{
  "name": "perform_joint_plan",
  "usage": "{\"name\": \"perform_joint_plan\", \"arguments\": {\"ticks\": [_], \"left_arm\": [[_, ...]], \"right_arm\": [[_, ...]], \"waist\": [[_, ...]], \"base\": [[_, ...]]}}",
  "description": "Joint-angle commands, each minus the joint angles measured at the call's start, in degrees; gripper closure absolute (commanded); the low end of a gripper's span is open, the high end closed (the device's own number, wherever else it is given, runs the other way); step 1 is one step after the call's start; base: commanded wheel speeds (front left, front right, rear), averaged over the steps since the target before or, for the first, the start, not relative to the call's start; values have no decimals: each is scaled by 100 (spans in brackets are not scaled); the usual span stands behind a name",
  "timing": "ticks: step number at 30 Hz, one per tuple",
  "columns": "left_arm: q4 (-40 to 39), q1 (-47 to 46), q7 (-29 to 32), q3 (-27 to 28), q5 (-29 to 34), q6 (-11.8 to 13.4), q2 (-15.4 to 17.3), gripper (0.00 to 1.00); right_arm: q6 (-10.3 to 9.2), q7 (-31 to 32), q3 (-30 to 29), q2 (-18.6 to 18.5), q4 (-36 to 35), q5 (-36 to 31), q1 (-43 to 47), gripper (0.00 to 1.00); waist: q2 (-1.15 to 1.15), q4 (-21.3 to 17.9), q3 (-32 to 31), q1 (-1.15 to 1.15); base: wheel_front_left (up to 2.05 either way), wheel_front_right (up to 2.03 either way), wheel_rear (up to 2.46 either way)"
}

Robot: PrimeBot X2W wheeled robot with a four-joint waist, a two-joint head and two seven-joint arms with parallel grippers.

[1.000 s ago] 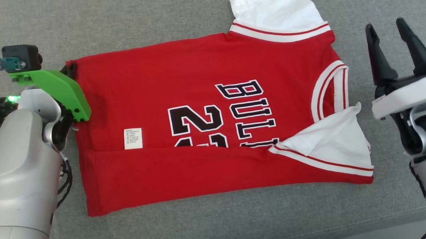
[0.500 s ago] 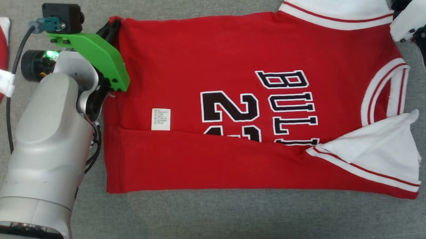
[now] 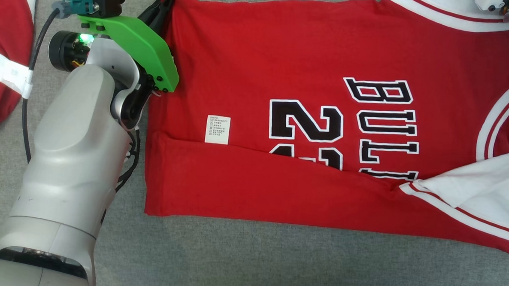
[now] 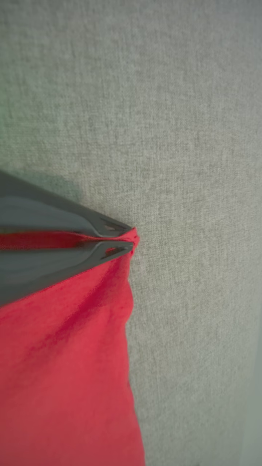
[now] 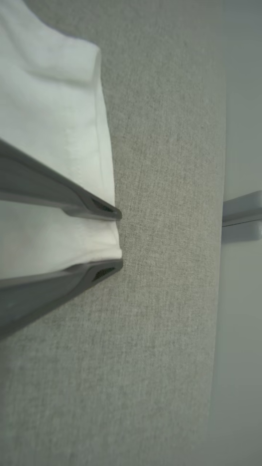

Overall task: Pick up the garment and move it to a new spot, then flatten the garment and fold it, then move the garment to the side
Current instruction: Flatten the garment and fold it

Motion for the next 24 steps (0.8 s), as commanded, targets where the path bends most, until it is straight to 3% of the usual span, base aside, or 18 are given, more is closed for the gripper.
{"name": "perform_joint_plan", "arguments": {"ticks": [1, 12, 17, 24], "left_arm": [[265, 164, 76, -60, -59, 77, 169, 100], [345, 126, -641, -110, -228, 57, 462, 100], [212, 478, -1056, -67, -252, 84, 618, 100], [-419, 1560, -1476, 43, -370, 345, 854, 100]], "right_arm": [[0, 49, 149, -4, 90, 47, 117, 100], [-3, -1626, 315, -223, -568, 480, 439, 100], [-3, -2320, 258, -275, -1031, 794, 1148, 100], [-3, -2897, 65, -154, -1905, 1104, 2703, 100]], "waist": [[0, -35, -33, 0], [0, -411, -700, 0], [0, -619, -1114, 0], [0, -871, -1537, 0]], "base": [[0, 0, 0], [0, 0, 0], [0, 0, 0], [0, 0, 0]]}}
